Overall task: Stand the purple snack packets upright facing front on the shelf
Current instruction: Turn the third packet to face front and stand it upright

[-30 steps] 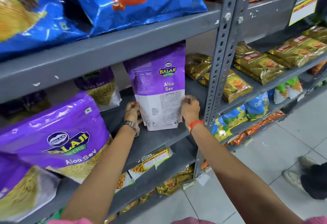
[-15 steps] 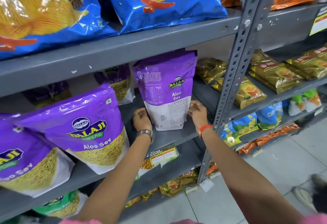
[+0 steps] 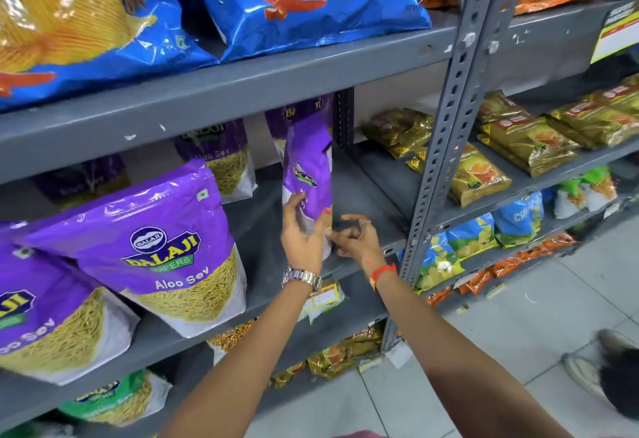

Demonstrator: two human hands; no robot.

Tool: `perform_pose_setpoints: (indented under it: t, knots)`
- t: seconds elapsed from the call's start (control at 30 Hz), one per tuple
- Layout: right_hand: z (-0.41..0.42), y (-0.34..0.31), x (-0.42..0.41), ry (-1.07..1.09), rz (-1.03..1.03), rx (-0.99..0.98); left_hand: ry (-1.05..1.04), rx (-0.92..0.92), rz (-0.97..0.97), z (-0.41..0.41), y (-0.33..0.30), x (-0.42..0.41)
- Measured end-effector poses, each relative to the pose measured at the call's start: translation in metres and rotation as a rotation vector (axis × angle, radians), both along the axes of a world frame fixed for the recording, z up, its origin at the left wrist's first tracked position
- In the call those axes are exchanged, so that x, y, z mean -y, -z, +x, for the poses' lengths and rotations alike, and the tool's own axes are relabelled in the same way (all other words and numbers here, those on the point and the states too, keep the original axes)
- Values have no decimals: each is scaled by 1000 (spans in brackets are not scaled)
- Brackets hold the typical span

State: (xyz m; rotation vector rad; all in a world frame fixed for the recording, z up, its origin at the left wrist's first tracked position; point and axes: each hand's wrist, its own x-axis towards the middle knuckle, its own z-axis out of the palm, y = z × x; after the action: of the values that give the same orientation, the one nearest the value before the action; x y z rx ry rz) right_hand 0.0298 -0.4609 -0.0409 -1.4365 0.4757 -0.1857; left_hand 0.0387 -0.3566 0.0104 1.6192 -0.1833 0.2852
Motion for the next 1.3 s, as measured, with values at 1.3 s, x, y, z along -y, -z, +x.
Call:
perform_pose_setpoints:
  t: [1.3]
  knots:
    - [39,-58,8,-168,144,-19,-94,-454,-210,51,3,-37]
